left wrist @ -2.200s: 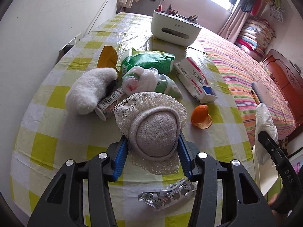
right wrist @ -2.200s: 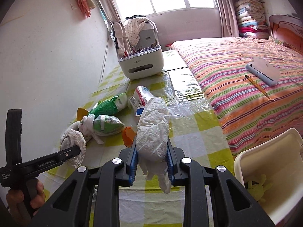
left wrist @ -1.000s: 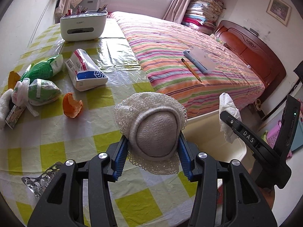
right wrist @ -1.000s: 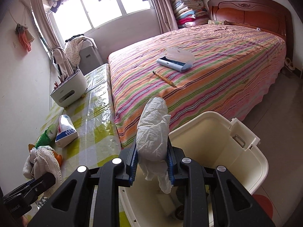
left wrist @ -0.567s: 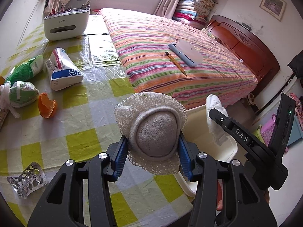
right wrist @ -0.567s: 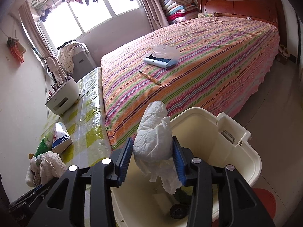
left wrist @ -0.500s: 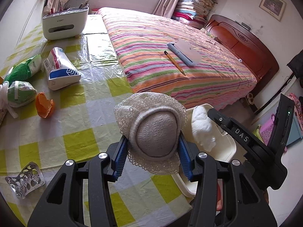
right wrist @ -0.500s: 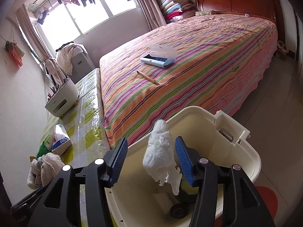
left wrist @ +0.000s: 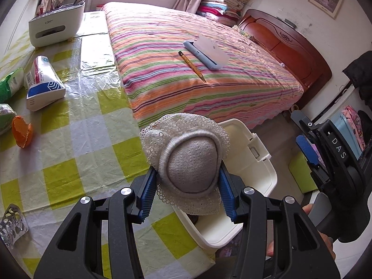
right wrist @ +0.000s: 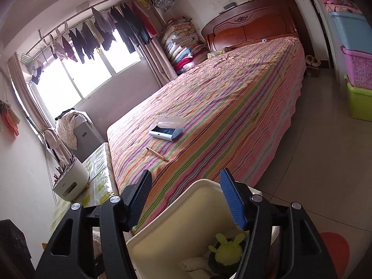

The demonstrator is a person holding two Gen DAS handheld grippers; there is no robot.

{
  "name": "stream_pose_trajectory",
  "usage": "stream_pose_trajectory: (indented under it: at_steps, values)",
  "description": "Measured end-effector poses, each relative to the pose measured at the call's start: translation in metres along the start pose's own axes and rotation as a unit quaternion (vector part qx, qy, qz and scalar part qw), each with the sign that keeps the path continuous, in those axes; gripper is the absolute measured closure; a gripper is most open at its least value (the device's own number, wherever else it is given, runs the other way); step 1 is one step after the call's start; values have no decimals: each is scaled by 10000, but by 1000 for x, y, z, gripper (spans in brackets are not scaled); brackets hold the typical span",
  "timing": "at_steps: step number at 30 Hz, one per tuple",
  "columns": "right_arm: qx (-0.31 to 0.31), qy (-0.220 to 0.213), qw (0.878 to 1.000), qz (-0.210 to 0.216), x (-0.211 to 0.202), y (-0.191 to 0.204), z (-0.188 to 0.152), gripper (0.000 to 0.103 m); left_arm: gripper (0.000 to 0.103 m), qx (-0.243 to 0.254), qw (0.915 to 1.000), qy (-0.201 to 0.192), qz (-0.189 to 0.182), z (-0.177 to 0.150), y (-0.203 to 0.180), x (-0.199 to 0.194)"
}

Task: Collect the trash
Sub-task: 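Lower the lace-trimmed cap into the basket and open the left gripper, then move both grippers back over the table toward the remaining clutter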

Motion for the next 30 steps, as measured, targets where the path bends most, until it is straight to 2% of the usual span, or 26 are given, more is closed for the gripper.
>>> stream_pose_trajectory:
  at_steps: [4,8,10,12,15,24,30]
  values:
    - [107,-197,9997,39,-7,-2,8,43,55,69,9999,65,-87,0,-9,13]
    - [133,-431,9990,75,-16,-2,15,43,51,301,9995,65,14,-1,-17,23]
    - [125,-487,9987,79,-17,-3,17,43,44,420,9991,50,79,-3,-18,25]
    - [128,-474,9988,85,-17,-2,17,43,29,469,9987,-75,174,-2,-18,22]
    - [169,-432,9989,119,-17,-2,17,43,25,442,9986,-209,199,2,-15,17]
    - [49,-439,9988,229,-20,14,14,43,24,237,9982,-407,367,6,2,2]
    - [-160,-319,9989,314,-16,29,6,43,22,376,9966,-562,480,7,5,-12]
Point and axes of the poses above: each gripper's, at about its wrist camera, not at the fingertips, and x roughly the way its jaws point, y to its left, z to its top, the point moved 10 cm from there along x, roughly the way its jaws point, and after that the axes turned 7 degrees about -z, right-handed, at the moved point
